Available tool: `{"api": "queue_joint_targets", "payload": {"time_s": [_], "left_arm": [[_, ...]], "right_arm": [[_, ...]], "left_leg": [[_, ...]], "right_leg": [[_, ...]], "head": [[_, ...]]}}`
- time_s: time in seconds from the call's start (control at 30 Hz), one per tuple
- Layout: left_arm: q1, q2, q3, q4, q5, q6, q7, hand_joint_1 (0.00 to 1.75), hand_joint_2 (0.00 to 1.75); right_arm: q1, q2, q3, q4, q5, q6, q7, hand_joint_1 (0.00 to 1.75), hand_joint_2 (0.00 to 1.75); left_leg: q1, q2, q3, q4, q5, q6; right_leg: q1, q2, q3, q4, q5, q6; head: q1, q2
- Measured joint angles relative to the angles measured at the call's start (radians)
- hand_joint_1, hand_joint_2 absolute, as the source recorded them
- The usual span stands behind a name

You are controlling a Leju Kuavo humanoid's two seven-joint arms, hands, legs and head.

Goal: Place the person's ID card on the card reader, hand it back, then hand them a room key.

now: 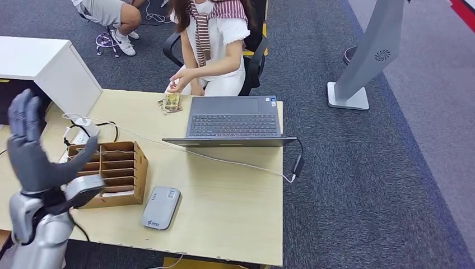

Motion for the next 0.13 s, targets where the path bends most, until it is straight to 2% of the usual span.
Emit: {"api": "queue_joint_targets", "payload": {"time_s": [0.03, 0.1, 0.13], "left_arm": [[0.047, -0.014, 0.108, -0.028, 0.216, -0.085, -0.070, 0.00, 1.75], [0.088, -0.037, 0.348, -0.022, 0.607, -0.300, -0.139, 0.00, 1.75], [0.094, -0.041, 0.411, -0.015, 0.693, -0.357, -0.147, 0.00, 1.75]], "right_arm": [[0.003, 0.000, -0.008, 0.000, -0.007, -0.001, -0.004, 0.00, 0.00], [0.006, 0.000, -0.023, 0.000, -0.014, -0.002, -0.010, 0.00, 0.00], [0.007, 0.000, -0.026, 0.000, -0.015, -0.002, -0.011, 0.00, 0.00]], "left_leg": [[0.000, 0.000, 0.000, 0.000, -0.001, 0.000], [0.001, 0.000, 0.000, -0.001, -0.001, -0.001], [0.002, 0.000, 0.000, -0.001, -0.001, -0.001]], "right_leg": [[0.000, 0.000, 0.000, 0.000, -0.001, 0.000], [0.001, 0.000, -0.001, 0.000, -0.003, -0.001], [0.001, 0.000, -0.001, 0.000, -0.003, -0.001]], "head": [[0.000, 0.000], [0.000, 0.000], [0.000, 0.000]]}}
